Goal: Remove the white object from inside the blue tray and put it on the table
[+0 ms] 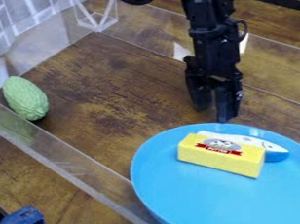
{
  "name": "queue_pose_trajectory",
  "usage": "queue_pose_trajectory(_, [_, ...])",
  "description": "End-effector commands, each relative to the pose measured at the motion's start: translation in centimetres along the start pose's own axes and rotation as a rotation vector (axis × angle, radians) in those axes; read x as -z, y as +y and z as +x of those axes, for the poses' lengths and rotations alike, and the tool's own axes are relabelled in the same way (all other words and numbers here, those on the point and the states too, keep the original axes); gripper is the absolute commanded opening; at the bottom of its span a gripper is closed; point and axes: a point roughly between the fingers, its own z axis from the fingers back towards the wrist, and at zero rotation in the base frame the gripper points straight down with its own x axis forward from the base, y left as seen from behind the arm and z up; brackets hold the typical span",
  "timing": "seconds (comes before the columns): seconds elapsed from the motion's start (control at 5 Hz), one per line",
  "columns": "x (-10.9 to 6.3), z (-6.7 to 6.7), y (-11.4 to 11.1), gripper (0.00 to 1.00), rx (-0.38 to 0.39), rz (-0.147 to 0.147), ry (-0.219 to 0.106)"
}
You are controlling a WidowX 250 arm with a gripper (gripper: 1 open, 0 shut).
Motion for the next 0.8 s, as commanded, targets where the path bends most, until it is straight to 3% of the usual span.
queue_pose_trajectory(0.0, [2.26,-1.20,-2.95,1.00,0.001,-0.029,0.070])
queue_pose_trajectory(0.6, [2.40,-2.08,-3.69,1.00,-0.148,-0.033,0.053])
